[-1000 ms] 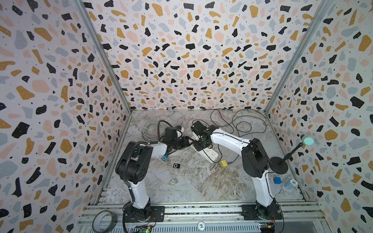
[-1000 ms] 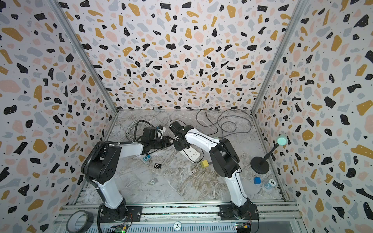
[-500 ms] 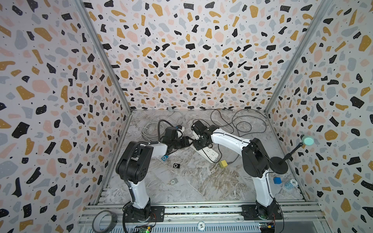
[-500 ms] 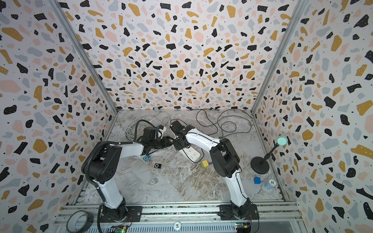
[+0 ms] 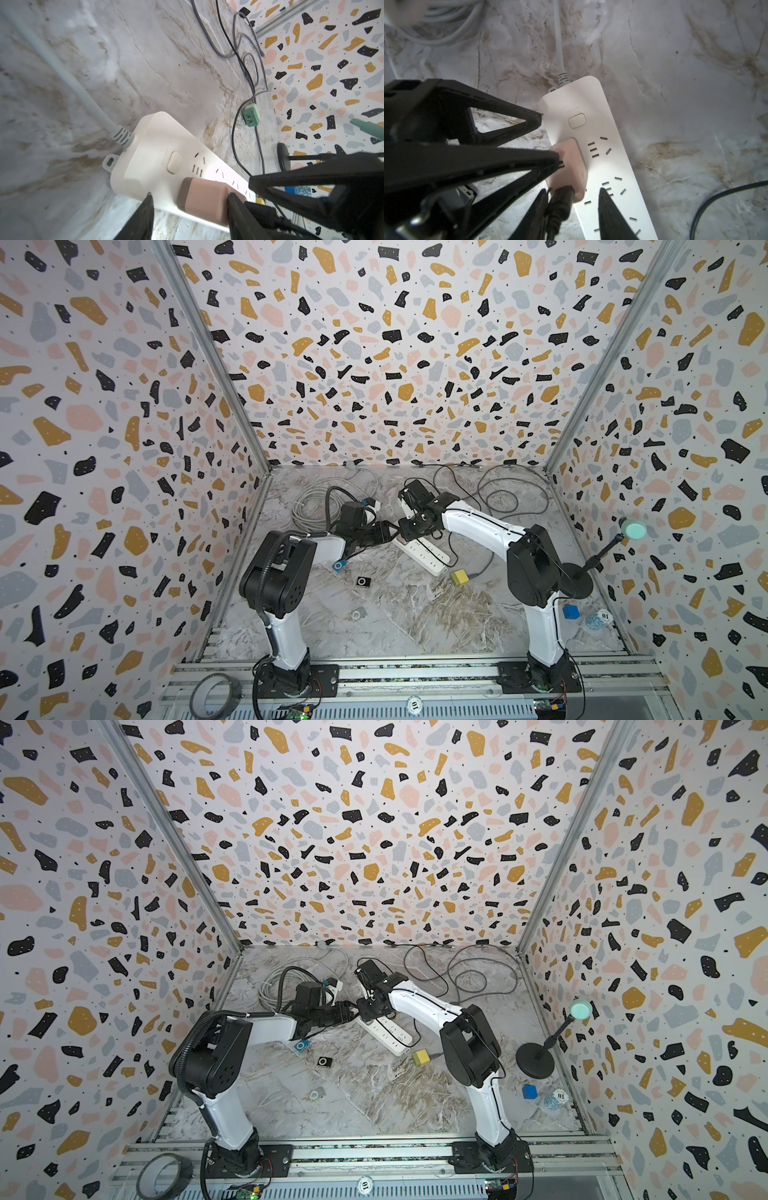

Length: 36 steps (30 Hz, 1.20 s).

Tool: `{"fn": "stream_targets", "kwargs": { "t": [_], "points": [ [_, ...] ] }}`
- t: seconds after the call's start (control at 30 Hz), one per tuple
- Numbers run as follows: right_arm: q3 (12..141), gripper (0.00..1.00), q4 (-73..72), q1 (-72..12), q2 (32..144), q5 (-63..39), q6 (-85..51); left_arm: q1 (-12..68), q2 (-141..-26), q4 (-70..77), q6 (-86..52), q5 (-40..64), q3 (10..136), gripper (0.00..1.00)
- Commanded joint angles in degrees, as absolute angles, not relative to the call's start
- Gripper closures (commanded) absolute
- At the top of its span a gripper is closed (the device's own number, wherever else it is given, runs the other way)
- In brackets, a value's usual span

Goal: Charge mp3
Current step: Insert the plug into the socket, then pick up the charging cable from the center of the board.

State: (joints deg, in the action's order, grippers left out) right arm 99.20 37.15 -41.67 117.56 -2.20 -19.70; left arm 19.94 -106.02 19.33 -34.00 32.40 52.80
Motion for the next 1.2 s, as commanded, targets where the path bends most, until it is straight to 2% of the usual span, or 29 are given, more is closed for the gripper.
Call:
{"fn": "stream_targets", "kwargs": {
  "t": [0.0,0.1,0.2,0.43,0.53,0.6,0.7,0.83,1.17],
  "points": [
    [101.06,0.53,35.97,-41.24,112.09,-2.03,-20.82,20.57,-106.30,8.30,-34.61,30.32,53.68,0.30],
    [101.94,0.47,35.29,-40.99,109.49,-1.93,-21.56,20.10,-103.84,6.49,-36.23,29.67,57.90,0.18],
    [101.73,0.43,34.05,-40.62,105.60,-2.38,-22.34,19.47,-101.95,5.45,-37.89,29.28,61.65,0.13],
    [99.75,0.34,33.55,-38.02,95.84,-2.67,-25.68,16.00,-96.12,3.15,-40.62,28.31,65.05,0.12],
    [94.80,0.31,35.61,-30.78,91.29,-6.03,-33.19,13.51,-91.68,3.35,-42.31,27.40,67.19,0.12],
    [89.45,0.33,37.16,-23.12,89.55,-11.43,-36.47,12.51,-89.72,0.46,-41.08,26.32,71.12,0.12],
    [86.43,0.37,38.10,-17.36,90.54,-14.87,-33.63,12.48,-88.64,-5.05,-37.80,25.62,77.20,0.11],
    [87.65,0.42,40.97,-15.00,96.23,-14.15,-30.70,12.47,-87.50,-11.79,-33.22,24.02,80.73,0.12],
    [93.23,0.53,37.10,-12.13,111.95,-4.47,-34.11,14.10,-82.83,-14.13,-29.26,25.00,73.89,0.20]
  ]
}}
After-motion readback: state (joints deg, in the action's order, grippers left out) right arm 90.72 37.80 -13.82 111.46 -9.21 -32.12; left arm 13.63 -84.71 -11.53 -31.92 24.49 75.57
